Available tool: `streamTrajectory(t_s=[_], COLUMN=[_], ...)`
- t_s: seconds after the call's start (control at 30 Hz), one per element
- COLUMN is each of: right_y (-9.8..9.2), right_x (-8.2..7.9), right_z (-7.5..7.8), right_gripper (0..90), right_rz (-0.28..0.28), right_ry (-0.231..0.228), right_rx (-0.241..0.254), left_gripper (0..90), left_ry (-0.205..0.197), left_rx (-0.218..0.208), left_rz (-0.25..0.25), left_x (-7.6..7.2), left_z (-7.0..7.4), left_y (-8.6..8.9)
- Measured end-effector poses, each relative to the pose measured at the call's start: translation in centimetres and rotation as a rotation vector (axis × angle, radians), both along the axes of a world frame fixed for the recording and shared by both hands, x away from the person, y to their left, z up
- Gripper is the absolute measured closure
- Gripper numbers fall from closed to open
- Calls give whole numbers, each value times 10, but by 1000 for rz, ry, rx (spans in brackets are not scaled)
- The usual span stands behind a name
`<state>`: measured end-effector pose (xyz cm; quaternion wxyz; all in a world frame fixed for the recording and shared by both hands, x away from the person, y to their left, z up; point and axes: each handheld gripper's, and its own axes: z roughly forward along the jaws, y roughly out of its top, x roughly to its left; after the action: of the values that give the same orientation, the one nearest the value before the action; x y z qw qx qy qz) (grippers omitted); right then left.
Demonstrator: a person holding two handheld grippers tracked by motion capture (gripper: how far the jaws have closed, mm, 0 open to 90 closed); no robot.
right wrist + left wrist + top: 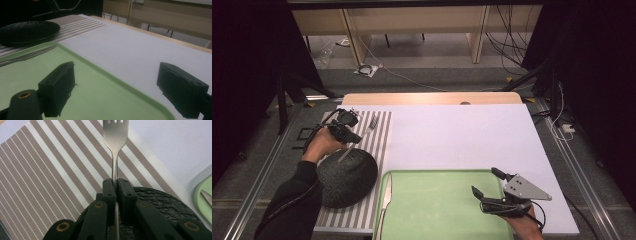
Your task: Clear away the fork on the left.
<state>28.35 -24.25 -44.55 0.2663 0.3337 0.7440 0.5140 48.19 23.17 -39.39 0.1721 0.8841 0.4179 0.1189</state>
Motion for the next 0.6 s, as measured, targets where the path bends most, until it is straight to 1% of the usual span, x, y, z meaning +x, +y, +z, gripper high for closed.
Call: streamTrajectory(t_s=[0.13,0.17,0.2,0.23,0.4,0.5,0.53,0.6], right_y=[0,0,0,0,0,0,0,0], right_x=[0,0,0,0,0,0,-1,0], right_z=[0,0,0,0,0,0,0,0], right_gripper=[158,158,158,158,159,158,158,158], right_rz=[-1,0,0,0,1,2,0,1], right_ry=[-1,-1,1,1,-1,-1,-1,-1], right_rx=[2,0,-4,-4,-5,-5,-5,-4], left_gripper=[844,844,844,844,844,844,844,844], left_ry=[-8,-4,2,12,22,22,27,24], left_rx=[-13,-26,-29,-26,-25,-33,-30,-22], left_rz=[-19,-22,-32,-46,-68,-71,-77,-91], left_x=[-9,-11,-13,-16,-26,-33,-35,-41], left_z=[-1,-1,-2,-3,-4,-3,-2,-1], left_y=[-6,-7,-9,-11,-19,-24,-25,-28])
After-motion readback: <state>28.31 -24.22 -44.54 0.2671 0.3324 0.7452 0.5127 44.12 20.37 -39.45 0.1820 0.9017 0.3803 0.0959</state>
